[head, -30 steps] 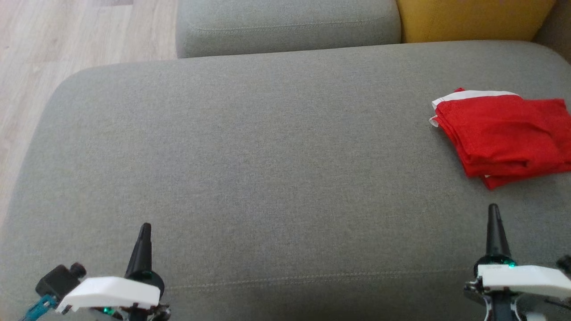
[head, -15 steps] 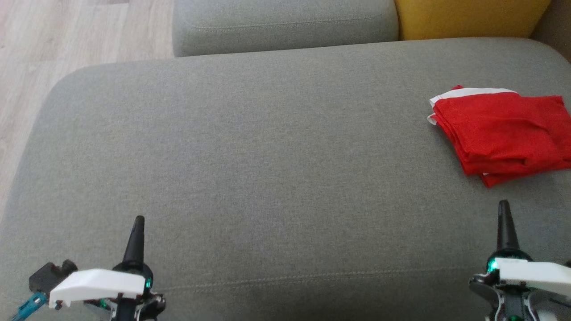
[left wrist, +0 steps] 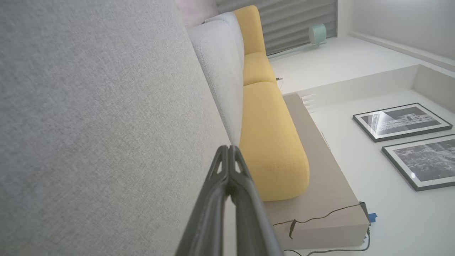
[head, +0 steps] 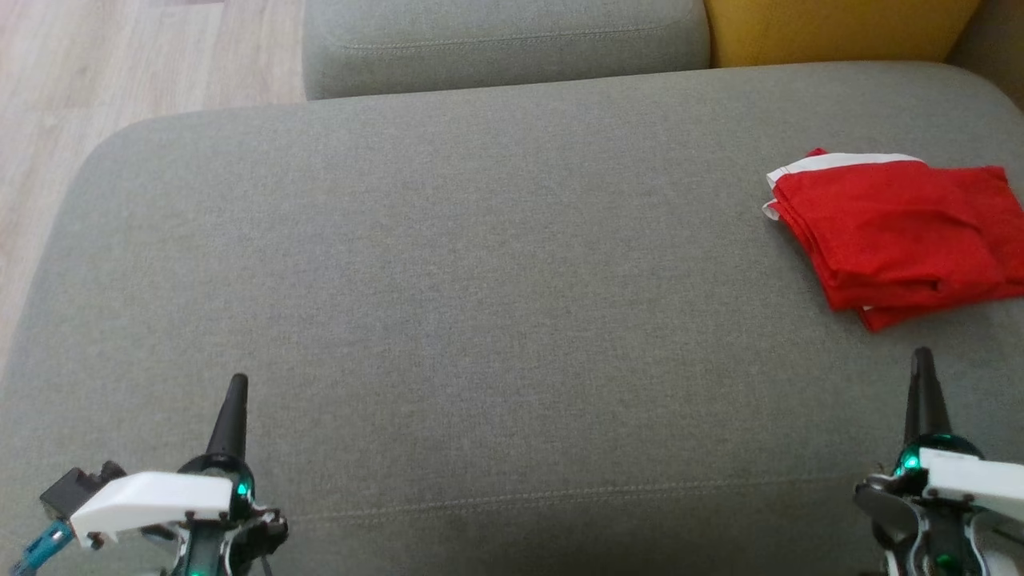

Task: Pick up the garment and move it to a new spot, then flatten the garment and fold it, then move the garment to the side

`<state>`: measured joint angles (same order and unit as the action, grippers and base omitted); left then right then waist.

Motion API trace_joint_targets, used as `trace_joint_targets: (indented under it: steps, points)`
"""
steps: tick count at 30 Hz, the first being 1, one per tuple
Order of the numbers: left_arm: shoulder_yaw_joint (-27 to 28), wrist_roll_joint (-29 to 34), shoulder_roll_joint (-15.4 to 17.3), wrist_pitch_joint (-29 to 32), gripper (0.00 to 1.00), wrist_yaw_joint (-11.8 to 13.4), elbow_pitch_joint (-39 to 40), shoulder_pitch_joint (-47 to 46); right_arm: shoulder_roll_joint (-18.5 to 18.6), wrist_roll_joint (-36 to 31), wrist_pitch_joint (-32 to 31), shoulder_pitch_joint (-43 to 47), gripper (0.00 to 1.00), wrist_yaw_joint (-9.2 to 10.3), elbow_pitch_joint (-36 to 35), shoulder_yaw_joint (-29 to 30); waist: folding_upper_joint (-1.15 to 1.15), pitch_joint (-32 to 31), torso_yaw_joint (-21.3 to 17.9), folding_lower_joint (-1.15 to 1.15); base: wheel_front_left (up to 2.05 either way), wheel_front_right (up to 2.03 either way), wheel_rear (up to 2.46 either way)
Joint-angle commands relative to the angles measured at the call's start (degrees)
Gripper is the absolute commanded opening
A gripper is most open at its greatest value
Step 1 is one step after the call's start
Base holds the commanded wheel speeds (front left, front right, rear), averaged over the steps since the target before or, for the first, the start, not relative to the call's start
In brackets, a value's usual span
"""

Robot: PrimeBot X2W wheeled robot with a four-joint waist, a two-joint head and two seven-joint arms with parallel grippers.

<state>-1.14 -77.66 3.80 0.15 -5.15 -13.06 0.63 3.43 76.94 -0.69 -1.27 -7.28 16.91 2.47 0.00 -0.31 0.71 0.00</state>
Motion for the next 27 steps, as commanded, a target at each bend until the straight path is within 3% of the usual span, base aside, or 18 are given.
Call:
trace_joint_targets:
  steps: [1,23,27]
  points:
    - [2.1,-2.06,0.98,0.62,0.0,-0.83,1.42,-3.48,0.99,2.28,-0.53,-3.0,0.0,-0.18,-2.4,-0.55,0.0,0.04,-0.05,0.0,0.0,0.0,0.0]
    - [5.12,-16.25,0.87,4.27,0.0,-2.31,-0.82,-6.55,0.86,16.53,-4.15,-4.7,0.0,-0.21,-3.0,2.05,0.0,0.49,-0.7,0.0,0.0,0.0,0.0]
    - [5.29,-16.48,0.79,4.44,0.0,-2.34,-0.87,-6.63,0.79,16.77,-4.3,-4.75,0.0,-0.21,-3.0,2.19,0.0,0.5,-0.71,0.0,0.0,0.0,0.0]
